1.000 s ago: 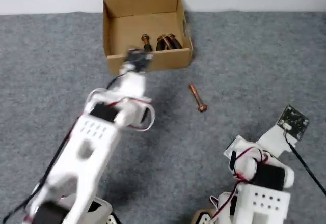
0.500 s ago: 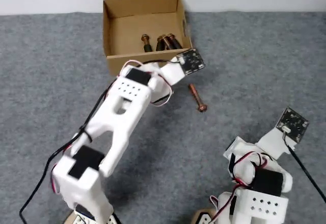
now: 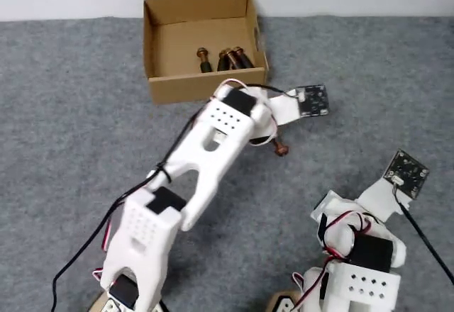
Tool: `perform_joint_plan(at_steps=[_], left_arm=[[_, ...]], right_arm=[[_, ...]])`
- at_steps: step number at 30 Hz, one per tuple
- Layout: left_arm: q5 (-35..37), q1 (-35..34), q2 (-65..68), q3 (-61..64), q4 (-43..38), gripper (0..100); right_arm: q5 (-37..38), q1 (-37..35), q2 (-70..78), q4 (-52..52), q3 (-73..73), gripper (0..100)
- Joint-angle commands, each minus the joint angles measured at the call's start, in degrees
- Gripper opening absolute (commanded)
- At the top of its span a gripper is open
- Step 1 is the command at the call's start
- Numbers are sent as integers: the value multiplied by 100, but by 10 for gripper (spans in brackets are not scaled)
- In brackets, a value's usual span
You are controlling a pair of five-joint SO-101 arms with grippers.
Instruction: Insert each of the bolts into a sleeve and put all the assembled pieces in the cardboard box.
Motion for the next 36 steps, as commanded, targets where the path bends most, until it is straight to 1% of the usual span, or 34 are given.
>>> perform_joint_plan(at_steps=[1, 4, 7, 9, 11, 15, 17, 20, 22, 26, 28, 31, 36], left_arm=[[1108, 220, 308, -743, -396, 107], [1741, 360, 730, -1182, -589, 107], [2215, 431, 1204, -1578, -800, 107], [2382, 404, 1547, -1868, -853, 107], [2400, 387, 1785, -2202, -765, 108], [2356, 387, 2101, -2905, -97, 109], [2171, 387, 2224, -3143, 369, 108], [1837, 325, 2365, -3486, 1433, 107], [1785, 255, 2382, -3626, 2180, 101], [1767, 35, 2321, -4057, 3218, 15], [1829, -149, 2295, -4330, 3270, 6], [1943, -378, 1837, -4418, 3270, 6], [1934, -334, 949, -4207, 3226, 6]], right_arm=[[79, 57, -57, -119, -26, 8], [79, 57, -57, -119, -26, 8], [79, 48, -57, -119, -26, 8], [79, 48, -57, -119, -26, 8], [79, 48, -57, -119, -26, 8], [79, 48, -66, -110, -26, 8], [79, 48, -66, -110, -26, 8], [79, 48, -66, -110, -26, 8], [79, 48, -66, -110, -26, 8], [62, 48, -66, -101, -35, 8], [62, 48, -66, -101, -35, 8], [62, 48, -66, -101, -44, 8], [62, 48, -75, -92, -53, 8]])
